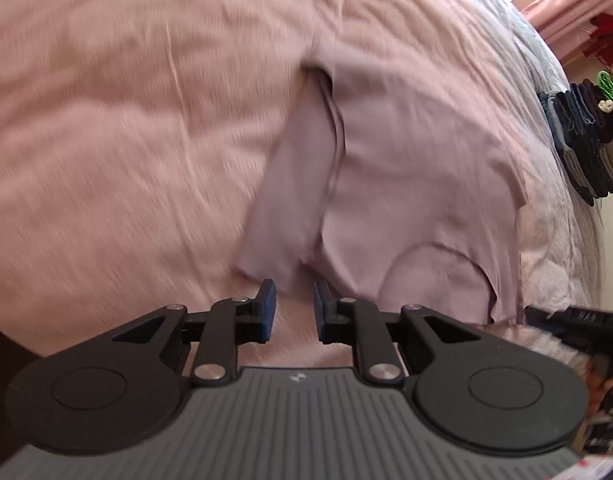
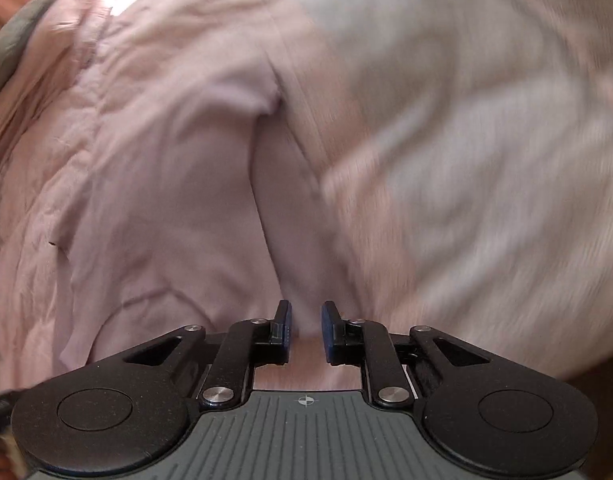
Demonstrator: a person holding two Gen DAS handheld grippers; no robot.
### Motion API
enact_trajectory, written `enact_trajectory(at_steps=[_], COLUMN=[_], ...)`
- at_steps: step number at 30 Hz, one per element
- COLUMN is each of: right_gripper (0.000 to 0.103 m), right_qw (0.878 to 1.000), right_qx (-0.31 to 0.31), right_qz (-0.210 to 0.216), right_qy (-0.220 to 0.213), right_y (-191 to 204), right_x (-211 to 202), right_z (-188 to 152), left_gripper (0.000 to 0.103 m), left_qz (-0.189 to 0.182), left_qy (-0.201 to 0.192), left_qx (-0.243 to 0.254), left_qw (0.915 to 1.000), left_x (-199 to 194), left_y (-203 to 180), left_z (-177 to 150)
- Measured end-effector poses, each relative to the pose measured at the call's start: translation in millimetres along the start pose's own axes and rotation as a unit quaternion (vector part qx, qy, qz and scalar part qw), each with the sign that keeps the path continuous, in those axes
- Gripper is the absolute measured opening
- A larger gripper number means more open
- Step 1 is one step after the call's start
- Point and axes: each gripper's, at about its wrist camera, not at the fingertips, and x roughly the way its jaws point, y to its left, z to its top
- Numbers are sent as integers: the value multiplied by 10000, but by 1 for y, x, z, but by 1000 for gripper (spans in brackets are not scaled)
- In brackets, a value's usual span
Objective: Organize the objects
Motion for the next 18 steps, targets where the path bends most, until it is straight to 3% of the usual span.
enact_trajectory(at_steps=[4,8,11,13,16,18], right_gripper=[13,12,12,12,12,12], right_qw=[9941,9862,9832,9812,9813,9783], right_qx=[-798,-1287,-1545,-1646,-1413,-1350], right_qz=[199,290,-10,-469,-817,-1095], right_qy=[-709,-1004,-973,-896,-1016,-1125], right_y=[38,70,77,66,42,36], right_x=[13,55,98,122,118,100], right_z=[38,74,92,100,114,116], left_gripper=[14,14,14,14,13,12], left_qz=[-60,-176,-261,-140,83,29], left_qy=[-555,-852,-867,-696,-567,-706], left_qx=[397,901,1142,1398,1727,1506], left_qw=[9977,9921,9893,9876,9833,9861], left_x=[-2,38,75,104,130,120], left_y=[-8,-35,-47,-52,-51,-47], left_z=[50,107,135,146,154,160])
